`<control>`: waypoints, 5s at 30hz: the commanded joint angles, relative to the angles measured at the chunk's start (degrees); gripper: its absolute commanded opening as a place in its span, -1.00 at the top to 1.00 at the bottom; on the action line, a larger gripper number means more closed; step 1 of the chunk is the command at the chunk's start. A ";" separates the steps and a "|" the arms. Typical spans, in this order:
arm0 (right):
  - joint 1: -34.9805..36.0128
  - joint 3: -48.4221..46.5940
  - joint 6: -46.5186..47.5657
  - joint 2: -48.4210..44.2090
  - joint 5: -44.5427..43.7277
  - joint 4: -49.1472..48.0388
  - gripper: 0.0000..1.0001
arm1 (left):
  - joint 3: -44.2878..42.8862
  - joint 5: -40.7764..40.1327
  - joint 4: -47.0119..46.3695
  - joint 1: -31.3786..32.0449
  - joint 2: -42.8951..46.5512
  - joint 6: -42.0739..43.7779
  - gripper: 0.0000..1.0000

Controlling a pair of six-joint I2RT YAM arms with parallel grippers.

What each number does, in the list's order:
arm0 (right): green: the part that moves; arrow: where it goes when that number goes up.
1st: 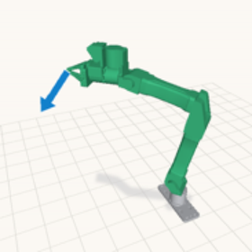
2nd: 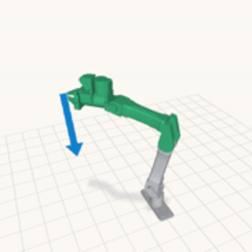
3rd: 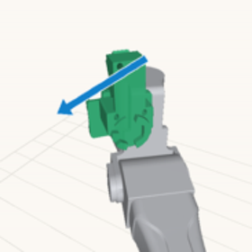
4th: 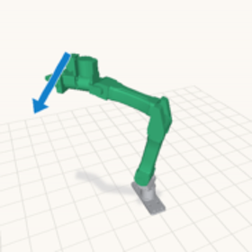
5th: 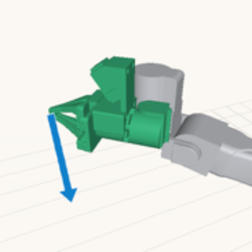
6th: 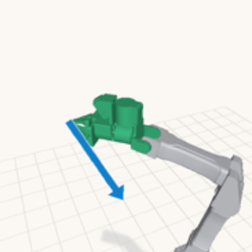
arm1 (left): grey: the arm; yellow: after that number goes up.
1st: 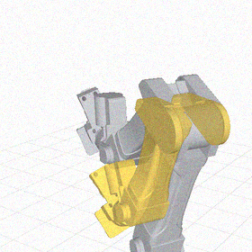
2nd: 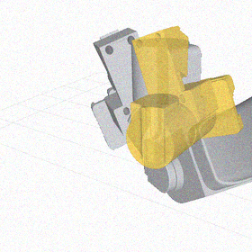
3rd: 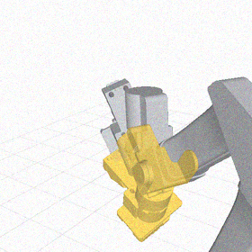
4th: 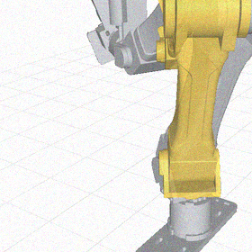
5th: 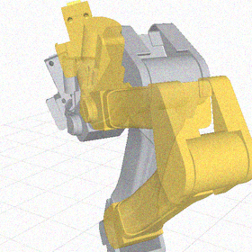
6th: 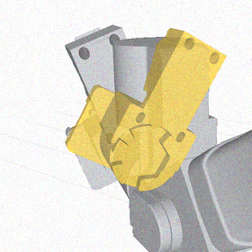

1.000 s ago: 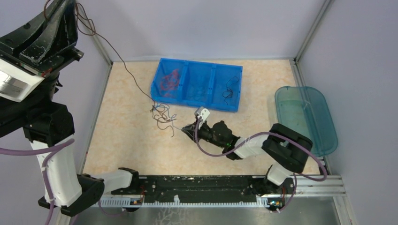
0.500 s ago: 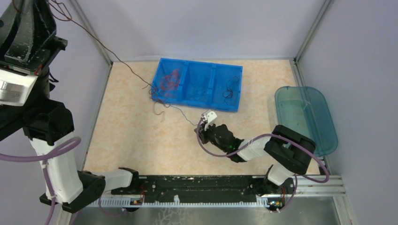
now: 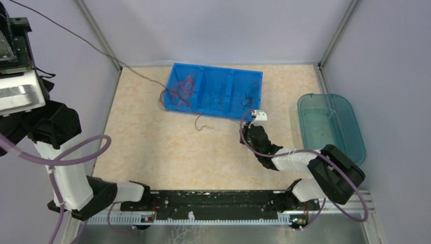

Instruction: Untangle the cables

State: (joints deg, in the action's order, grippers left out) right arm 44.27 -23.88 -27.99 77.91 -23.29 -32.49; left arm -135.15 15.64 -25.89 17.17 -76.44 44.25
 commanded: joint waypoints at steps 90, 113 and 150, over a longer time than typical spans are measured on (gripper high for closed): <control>-11.84 -67.70 20.67 25.03 29.83 27.94 -0.13 | 57.08 29.56 24.34 0.15 32.46 -25.15 1.00; 3.67 -20.67 15.47 -0.28 59.38 -9.49 -0.23 | 50.90 31.10 23.34 0.14 29.78 -26.81 1.00; 19.42 -24.07 2.04 22.44 45.97 -42.51 -0.28 | 45.98 30.74 22.71 0.12 27.90 -28.35 1.00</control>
State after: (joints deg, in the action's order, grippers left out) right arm 63.13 -46.28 -23.51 100.03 24.49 -67.31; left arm -88.27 46.09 -2.59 17.17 -48.27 16.47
